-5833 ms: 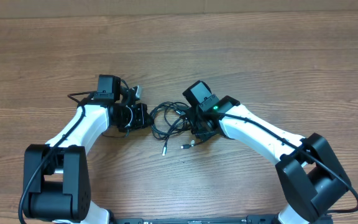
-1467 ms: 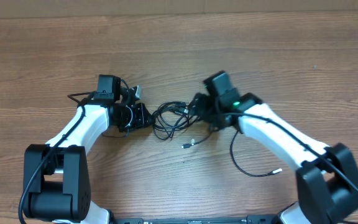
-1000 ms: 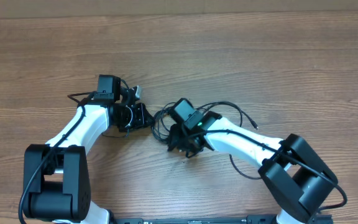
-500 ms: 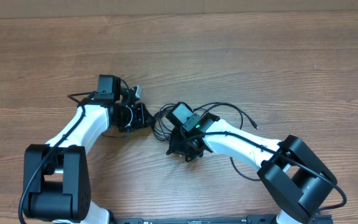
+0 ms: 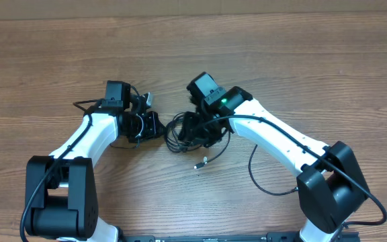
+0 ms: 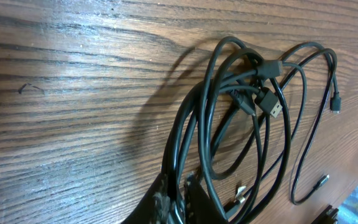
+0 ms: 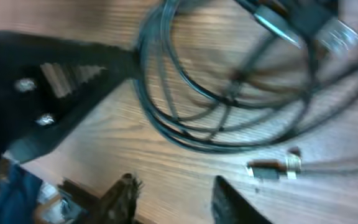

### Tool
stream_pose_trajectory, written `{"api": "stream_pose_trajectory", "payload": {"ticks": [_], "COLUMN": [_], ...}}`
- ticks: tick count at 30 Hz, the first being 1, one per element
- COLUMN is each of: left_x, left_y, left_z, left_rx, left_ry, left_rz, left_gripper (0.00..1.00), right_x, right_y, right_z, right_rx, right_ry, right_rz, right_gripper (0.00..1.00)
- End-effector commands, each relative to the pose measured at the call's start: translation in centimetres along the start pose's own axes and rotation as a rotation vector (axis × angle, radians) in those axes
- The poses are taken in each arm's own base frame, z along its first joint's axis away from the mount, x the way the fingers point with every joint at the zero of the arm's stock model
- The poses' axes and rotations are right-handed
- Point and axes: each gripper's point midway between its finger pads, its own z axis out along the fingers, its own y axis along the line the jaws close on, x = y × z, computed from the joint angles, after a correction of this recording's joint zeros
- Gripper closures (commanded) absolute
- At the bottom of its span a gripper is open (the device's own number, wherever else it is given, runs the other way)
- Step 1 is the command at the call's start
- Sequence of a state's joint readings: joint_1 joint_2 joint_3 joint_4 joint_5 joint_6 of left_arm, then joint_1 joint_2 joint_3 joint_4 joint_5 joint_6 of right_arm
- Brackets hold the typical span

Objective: Untangle cables

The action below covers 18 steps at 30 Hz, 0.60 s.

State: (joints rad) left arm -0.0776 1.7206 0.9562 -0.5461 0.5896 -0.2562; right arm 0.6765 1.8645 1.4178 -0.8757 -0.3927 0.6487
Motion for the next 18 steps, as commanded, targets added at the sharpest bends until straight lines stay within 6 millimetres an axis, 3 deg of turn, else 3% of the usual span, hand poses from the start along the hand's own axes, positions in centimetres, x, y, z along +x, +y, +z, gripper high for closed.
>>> {"api": "stream_pose_trajectory", "payload": {"ticks": [1,5,11,18], "left_x": [-0.5,-0.5,-0.6,-0.6], "left_y": [-0.1,-0.1,-0.1,-0.1], "left_z": [-0.1,-0.1,-0.1,-0.1], "left_rx": [0.007,0.007,0.007,0.008], "left_ry": [-0.008,-0.009,-0.01,-0.011], "left_rz": [0.007,0.008,0.009,0.009], "left_gripper": [0.9,0.96,0.96,0.96], "right_x": [-1.2,-2.5,-3.8,-3.6], "right_y": [0.0,-0.7,-0.9,-2.5], "right_z": [0.0,0.3,2.2,5.4], "right_rx": [0.025,0.058,0.039,0.07], "right_ry": [-0.067,-0.138,-0.172,-0.117], "right_rz": [-0.057,0.005,-0.009,0.011], "right_gripper": [0.6,0.64,0.65,0.64]}}
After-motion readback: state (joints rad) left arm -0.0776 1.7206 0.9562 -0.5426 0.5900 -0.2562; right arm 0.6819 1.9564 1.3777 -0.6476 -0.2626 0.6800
